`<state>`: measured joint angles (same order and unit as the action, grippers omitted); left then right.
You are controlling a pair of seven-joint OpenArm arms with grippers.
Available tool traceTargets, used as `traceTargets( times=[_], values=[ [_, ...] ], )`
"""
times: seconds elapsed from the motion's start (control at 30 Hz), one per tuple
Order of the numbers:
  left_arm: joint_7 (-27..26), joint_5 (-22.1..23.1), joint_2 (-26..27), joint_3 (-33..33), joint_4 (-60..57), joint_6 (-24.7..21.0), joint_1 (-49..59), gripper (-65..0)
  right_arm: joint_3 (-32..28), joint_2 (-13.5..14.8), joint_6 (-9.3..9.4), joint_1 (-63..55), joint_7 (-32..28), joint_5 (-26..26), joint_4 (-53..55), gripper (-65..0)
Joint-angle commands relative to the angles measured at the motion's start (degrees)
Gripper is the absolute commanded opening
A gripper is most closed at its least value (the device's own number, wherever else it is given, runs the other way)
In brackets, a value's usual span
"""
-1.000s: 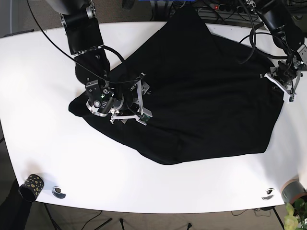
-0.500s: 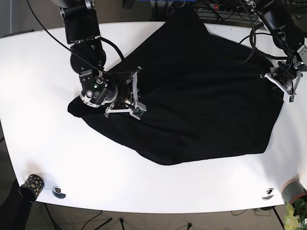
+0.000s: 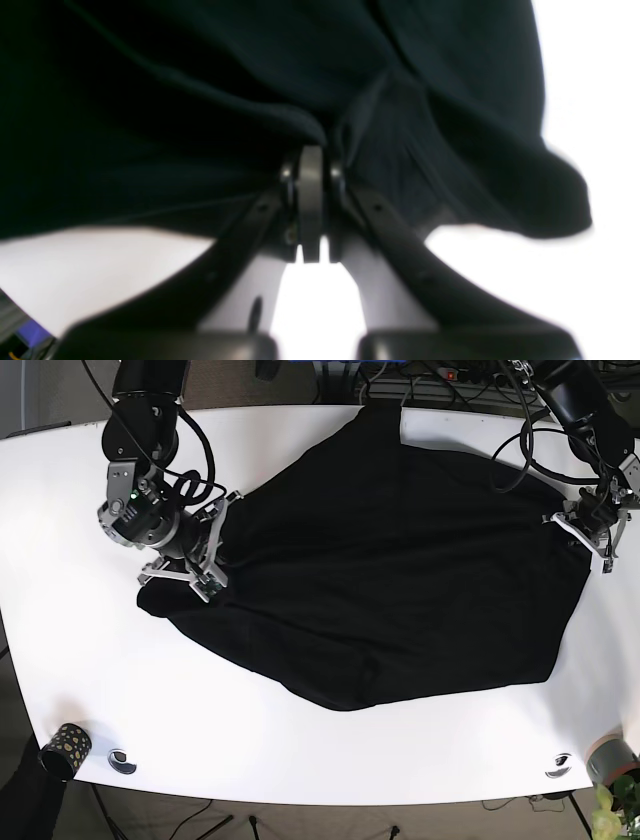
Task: Fold the T-shirt properly
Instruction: 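Drag the shirt edge outward with the right gripper to flatten it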
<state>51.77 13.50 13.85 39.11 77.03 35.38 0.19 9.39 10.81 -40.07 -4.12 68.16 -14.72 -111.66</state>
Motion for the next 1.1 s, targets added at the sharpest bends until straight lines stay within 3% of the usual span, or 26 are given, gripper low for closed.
traceTargets(
  times=[0.0,0.4,0.7,0.77,0.83,1.0,1.07],
  values=[
    [1.11,-0.79,0.7,0.05,0.37,-0.17,-0.23,-65.0,3.14,1.02,0.07,-1.2,-0.51,0.0,-1.27,-65.0],
    [1.11,-0.79,0.7,-0.04,0.37,-0.17,-0.23,-65.0,21.43,0.93,0.07,-7.79,-0.51,-0.27,-1.27,-65.0],
    [1.11,-0.79,0.7,-2.23,0.37,-0.25,-0.23,-65.0,30.48,0.75,0.07,-14.3,-0.51,-11.61,-1.18,-65.0],
    [1.11,-0.79,0.7,-2.23,0.37,-0.25,-0.23,-65.0,32.06,-0.48,0.07,-15.79,-0.51,-12.75,-1.18,-64.5],
    [1.11,-0.79,0.7,-2.32,0.37,-0.25,-0.23,-65.0,33.03,-1.09,0.07,-16.85,-0.51,-13.02,-1.18,-58.8],
    [1.11,-0.79,0.7,-2.32,0.37,-0.25,-0.23,-65.0,35.32,-2.24,0.07,-17.64,-0.51,-13.19,-0.65,-26.6],
    [1.11,-0.79,0.7,-2.32,0.37,-0.25,-0.23,-65.0,37.69,-4.08,0.07,-16.76,-0.51,-13.28,0.76,-18.9]
  ],
)
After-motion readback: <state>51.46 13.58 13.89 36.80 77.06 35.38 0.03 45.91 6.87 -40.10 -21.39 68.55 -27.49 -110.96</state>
